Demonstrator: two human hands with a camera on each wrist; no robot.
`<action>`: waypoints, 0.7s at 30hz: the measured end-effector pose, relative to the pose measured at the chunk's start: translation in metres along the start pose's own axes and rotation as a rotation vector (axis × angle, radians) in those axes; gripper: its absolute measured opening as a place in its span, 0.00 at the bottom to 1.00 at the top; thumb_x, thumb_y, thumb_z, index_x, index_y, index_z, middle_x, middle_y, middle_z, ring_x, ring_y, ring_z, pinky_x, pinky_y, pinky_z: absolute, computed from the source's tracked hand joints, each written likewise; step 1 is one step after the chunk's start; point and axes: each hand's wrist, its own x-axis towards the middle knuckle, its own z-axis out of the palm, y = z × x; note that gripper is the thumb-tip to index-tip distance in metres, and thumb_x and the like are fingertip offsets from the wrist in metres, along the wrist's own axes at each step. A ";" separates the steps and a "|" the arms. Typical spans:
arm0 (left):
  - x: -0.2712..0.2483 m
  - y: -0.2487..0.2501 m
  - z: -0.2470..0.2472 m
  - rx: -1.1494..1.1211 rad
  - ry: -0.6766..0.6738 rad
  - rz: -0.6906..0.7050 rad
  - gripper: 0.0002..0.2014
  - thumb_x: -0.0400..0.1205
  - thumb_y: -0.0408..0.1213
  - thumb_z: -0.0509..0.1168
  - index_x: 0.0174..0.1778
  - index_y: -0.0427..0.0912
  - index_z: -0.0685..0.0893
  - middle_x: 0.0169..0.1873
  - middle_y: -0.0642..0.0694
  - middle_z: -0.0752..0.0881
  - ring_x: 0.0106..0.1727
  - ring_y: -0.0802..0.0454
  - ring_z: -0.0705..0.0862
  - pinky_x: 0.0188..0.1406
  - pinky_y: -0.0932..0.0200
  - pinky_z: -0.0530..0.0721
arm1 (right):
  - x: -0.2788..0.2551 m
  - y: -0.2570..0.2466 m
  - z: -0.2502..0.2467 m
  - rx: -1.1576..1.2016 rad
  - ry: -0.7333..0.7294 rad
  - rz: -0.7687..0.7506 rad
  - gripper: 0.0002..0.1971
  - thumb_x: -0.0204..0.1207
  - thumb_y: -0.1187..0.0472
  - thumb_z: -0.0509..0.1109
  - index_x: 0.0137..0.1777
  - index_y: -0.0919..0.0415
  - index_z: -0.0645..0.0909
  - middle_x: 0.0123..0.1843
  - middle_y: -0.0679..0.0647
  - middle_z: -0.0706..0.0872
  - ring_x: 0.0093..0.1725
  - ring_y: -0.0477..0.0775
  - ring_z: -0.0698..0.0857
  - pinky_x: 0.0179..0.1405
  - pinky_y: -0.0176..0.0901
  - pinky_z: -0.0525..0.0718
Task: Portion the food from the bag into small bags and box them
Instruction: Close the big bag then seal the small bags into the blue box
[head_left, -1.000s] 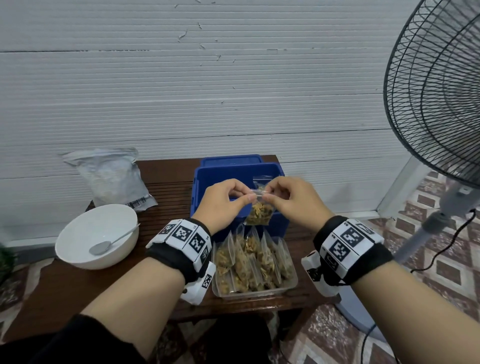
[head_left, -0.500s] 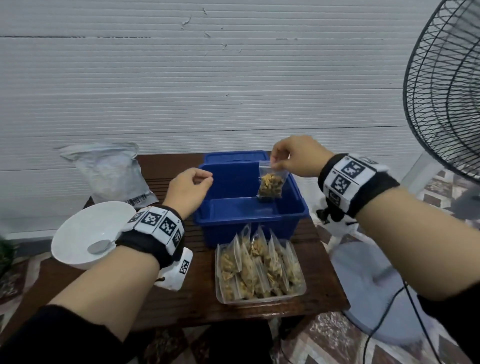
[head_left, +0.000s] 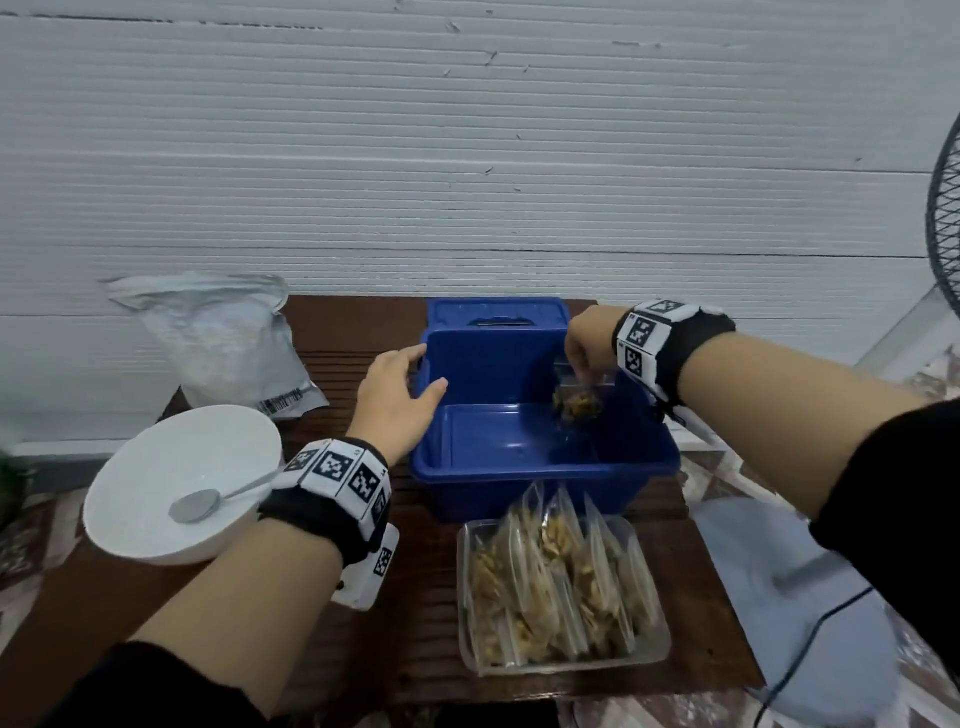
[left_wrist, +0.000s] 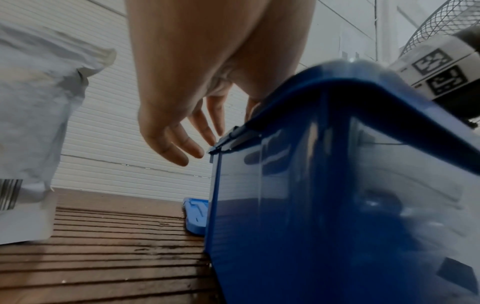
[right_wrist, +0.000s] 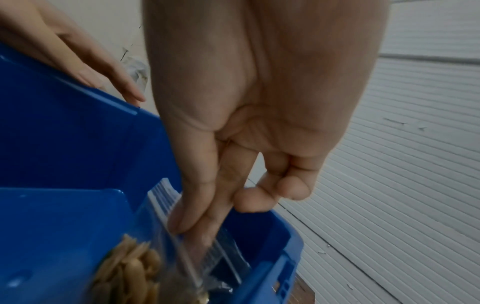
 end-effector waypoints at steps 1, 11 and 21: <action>0.000 -0.001 0.000 -0.003 0.010 0.007 0.26 0.82 0.40 0.67 0.77 0.44 0.72 0.69 0.46 0.74 0.66 0.49 0.76 0.70 0.51 0.75 | 0.015 0.007 0.003 -0.031 -0.013 0.013 0.08 0.63 0.66 0.77 0.30 0.52 0.86 0.37 0.50 0.90 0.38 0.58 0.89 0.42 0.54 0.90; 0.000 -0.007 0.006 -0.074 0.057 0.029 0.25 0.81 0.34 0.68 0.75 0.45 0.73 0.60 0.55 0.69 0.59 0.58 0.74 0.60 0.65 0.72 | 0.012 -0.008 0.006 -0.052 0.134 0.084 0.08 0.74 0.61 0.72 0.52 0.60 0.83 0.39 0.54 0.76 0.38 0.56 0.77 0.45 0.46 0.82; 0.000 -0.006 0.006 -0.063 0.052 0.020 0.26 0.81 0.36 0.69 0.76 0.44 0.71 0.64 0.52 0.71 0.60 0.58 0.74 0.60 0.64 0.72 | 0.005 -0.007 -0.002 -0.140 0.064 0.122 0.11 0.71 0.62 0.76 0.52 0.62 0.82 0.48 0.61 0.83 0.39 0.61 0.84 0.47 0.52 0.86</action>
